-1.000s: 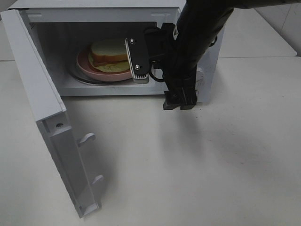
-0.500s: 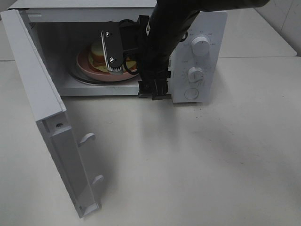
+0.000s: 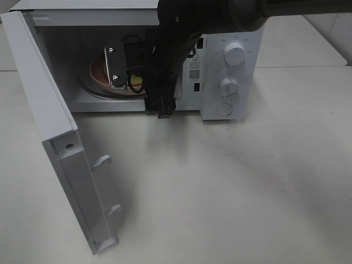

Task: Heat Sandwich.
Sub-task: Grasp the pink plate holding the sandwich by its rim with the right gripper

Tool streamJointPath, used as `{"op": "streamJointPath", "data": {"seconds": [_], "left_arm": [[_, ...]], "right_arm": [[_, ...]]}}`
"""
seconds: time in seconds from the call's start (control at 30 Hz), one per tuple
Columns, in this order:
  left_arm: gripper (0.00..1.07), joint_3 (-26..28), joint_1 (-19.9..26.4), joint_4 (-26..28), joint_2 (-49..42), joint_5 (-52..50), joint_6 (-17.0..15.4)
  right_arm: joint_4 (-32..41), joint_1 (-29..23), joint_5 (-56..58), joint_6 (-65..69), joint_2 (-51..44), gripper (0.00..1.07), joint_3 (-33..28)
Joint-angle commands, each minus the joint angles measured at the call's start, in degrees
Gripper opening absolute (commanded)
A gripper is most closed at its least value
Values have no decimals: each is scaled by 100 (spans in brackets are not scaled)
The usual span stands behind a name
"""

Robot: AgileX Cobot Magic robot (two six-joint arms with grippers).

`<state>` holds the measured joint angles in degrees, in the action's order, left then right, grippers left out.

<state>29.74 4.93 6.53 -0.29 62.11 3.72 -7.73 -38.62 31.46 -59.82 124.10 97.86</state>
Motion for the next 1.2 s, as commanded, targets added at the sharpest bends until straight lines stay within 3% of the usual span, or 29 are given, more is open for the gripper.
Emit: {"op": "streamJointPath", "data": {"seconds": [0.03, 0.63, 0.9, 1.07, 1.2], "left_arm": [[98, -11, 17, -29, -92, -74, -17], [98, -11, 17, -29, -92, -74, -17], [98, -11, 17, -29, -92, -74, -17], [98, -11, 17, -29, -92, -74, -17], [98, -11, 17, -29, -92, -74, -17]], "right_arm": [[11, 0, -57, -52, 355, 84, 384], [-46, 246, 17, -52, 1329, 80, 1593], [-23, 264, 126, -52, 1421, 78, 1662], [6, 264, 155, 29, 1421, 72, 1662], [17, 264, 155, 63, 1421, 57, 1662]]}}
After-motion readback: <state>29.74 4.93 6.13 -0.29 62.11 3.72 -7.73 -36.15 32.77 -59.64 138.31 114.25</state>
